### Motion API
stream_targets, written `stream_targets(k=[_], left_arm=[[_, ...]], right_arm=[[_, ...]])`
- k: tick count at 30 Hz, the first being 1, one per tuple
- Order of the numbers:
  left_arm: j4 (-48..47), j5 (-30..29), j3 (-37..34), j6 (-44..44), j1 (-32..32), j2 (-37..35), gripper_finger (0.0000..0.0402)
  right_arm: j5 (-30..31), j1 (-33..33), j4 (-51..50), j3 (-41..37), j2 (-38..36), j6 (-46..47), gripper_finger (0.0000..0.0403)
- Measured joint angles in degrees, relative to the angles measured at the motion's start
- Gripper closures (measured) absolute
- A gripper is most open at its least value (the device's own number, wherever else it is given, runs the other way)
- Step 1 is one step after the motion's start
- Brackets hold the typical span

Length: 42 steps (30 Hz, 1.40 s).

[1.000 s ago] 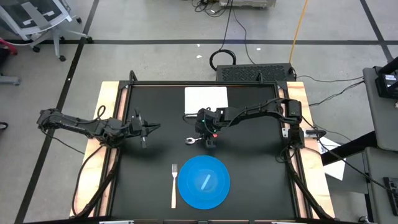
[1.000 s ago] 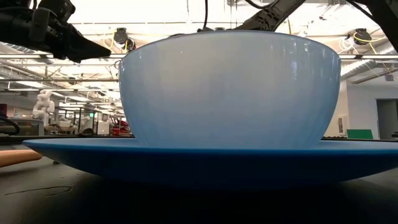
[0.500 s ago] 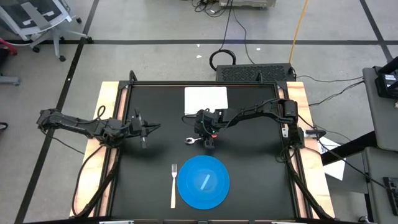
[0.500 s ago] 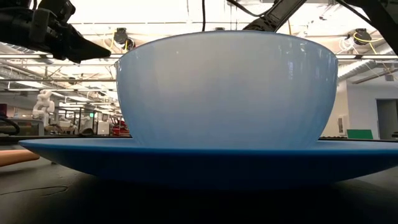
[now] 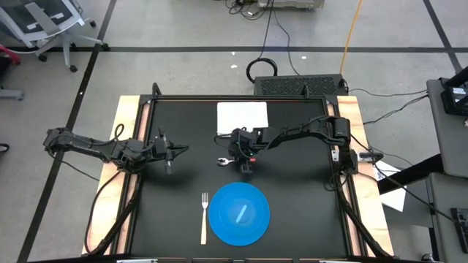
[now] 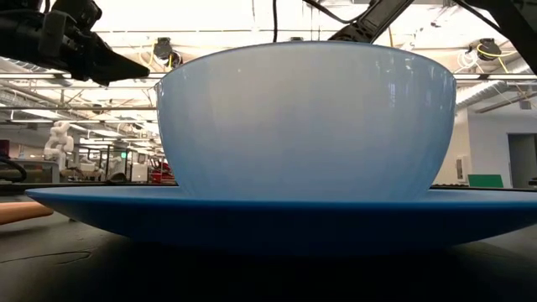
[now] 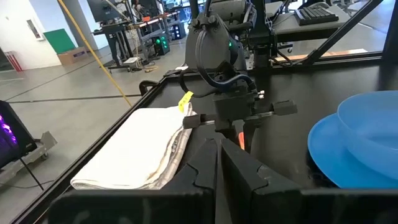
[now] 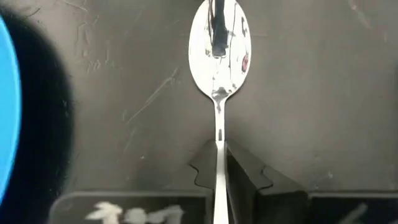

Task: Set table place
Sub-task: Put the orange spoon into the blue bowl

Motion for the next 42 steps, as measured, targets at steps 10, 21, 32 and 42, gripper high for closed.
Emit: stream_targets(k=[10,21,32,42], left_arm=[[0.0,0.1,0.0,-1.0,0.0,0.0,0.0376],[0.1,0.0,0.0,-0.1,0.0,0.0,0.0376],[-4.3,0.0,0.0,-5.7,0.0,0.0,0.0376],[-0.7,0.0,0.0,-4.8,0.0,0.0,0.0376]], right_arm=[[5.1,0.2,-2.1,-0.2,-9.2,0.6,0.0400],[15.7,2.0,-14.7,-0.1,-23.6,9.7,0.0402],[22.5,11.1,-27.2,0.0,-27.1,29.0,0.0402],[27.0,15.3,-25.8,0.0,-26.9,33.9,0.0403]])
